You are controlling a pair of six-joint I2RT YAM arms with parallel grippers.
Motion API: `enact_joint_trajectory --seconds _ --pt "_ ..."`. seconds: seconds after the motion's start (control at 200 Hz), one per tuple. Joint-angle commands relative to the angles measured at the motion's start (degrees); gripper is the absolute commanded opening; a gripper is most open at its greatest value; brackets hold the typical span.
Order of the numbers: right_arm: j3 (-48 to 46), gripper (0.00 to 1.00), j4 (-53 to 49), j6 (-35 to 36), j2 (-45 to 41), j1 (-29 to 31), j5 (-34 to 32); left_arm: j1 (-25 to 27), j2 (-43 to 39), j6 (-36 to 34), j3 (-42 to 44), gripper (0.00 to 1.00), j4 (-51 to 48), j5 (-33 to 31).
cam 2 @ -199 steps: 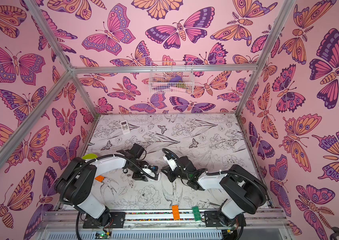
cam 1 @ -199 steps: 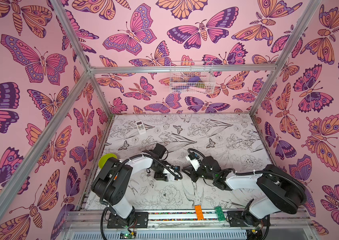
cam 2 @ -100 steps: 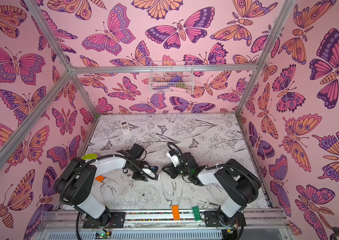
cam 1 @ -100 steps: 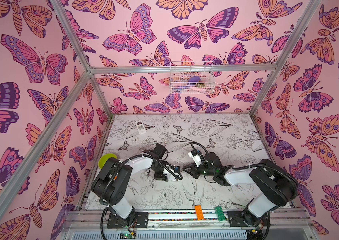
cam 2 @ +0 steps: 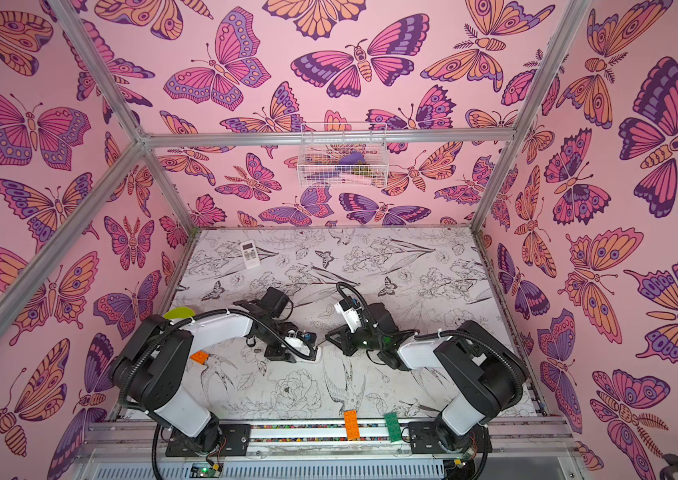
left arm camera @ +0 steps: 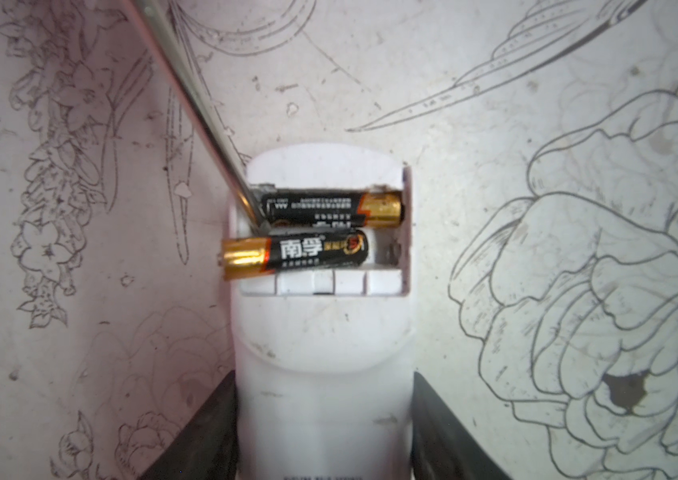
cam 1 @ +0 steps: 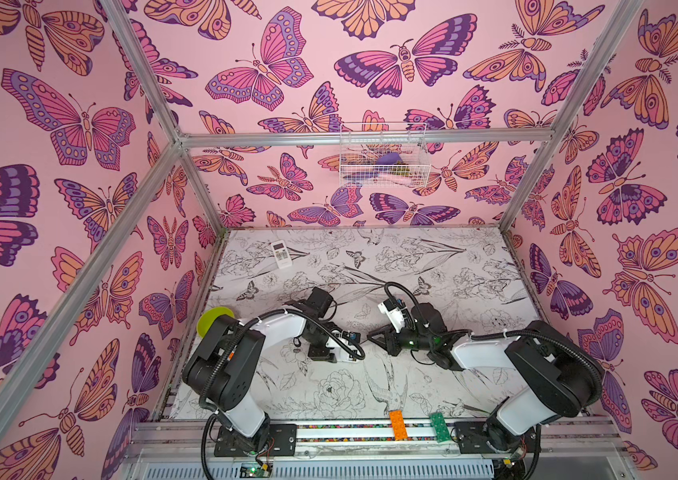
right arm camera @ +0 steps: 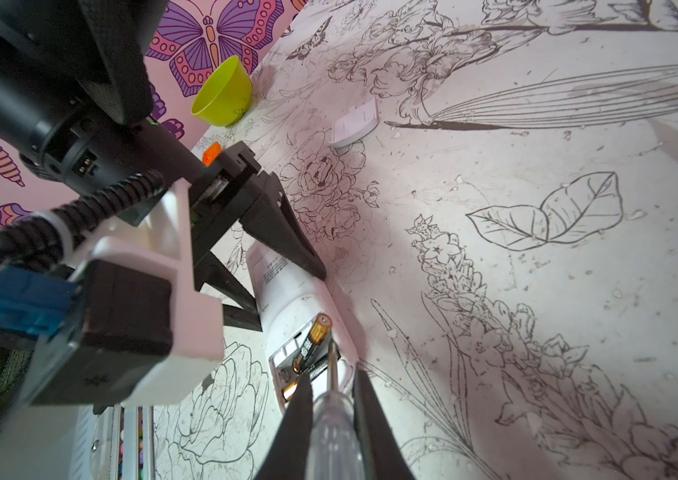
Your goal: Unload the batteries from the remote control
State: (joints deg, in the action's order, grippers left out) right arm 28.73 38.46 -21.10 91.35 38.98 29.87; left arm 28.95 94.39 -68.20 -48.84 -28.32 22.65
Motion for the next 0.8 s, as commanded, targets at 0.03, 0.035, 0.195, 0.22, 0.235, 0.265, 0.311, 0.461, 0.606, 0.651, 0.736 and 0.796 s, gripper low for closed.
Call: enact_joint_trajectory --seconds 0.03,0.035,0.195,0.22,0.235,0.265,0.311,0.461,0.606,0.651,0.736,0.796 --pt "0.62 0.0 4.75 -2.25 1.55 -1.21 -1.37 0.93 0.82 0.43 0.34 0.7 0.48 0.91" --pt "0.62 0.0 4.9 -2.44 1.64 -1.2 -1.29 0.93 0.81 0.48 0.29 0.71 0.47 0.99" --pt "0.7 0.0 8.7 -4.47 4.01 -1.22 -0.54 1.11 0.8 0.52 -1.28 0.8 -1.49 2.69" --pt "0.76 0.0 8.82 -4.45 4.09 -1.24 -0.24 1.11 0.79 0.45 -1.67 0.81 -1.78 2.8" --pt "0.87 0.0 8.83 -4.43 4.17 -1.27 -0.17 1.12 0.76 0.38 -1.92 0.81 -2.06 2.75" --pt "0.88 0.0 8.9 -4.45 4.27 -1.23 -0.08 1.12 0.71 0.41 -2.48 0.84 -2.61 2.9" --pt "0.78 0.0 9.05 -4.39 4.43 -1.25 -0.09 1.11 0.71 0.51 -3.36 0.87 -3.22 3.13" --pt "0.56 0.0 9.52 -4.38 4.45 -1.25 -0.26 1.11 0.8 1.01 -6.25 0.92 -5.12 3.55" --pt "-0.07 0.0 9.83 -4.52 3.59 -1.5 -0.51 1.15 0.97 1.96 -8.85 0.92 -7.35 3.54" --pt "-0.32 0.0 9.96 -4.6 3.44 -1.56 -0.52 1.11 1.05 2.32 -9.67 0.92 -7.86 4.03" --pt "-0.52 0.0 10.18 -4.73 3.35 -1.6 0.12 1.11 1.49 2.99 -10.76 0.88 -8.28 4.67" --pt "-0.68 0.0 10.56 -4.82 3.44 -1.63 0.83 1.11 2.01 2.63 -11.37 0.82 -8.43 5.02"
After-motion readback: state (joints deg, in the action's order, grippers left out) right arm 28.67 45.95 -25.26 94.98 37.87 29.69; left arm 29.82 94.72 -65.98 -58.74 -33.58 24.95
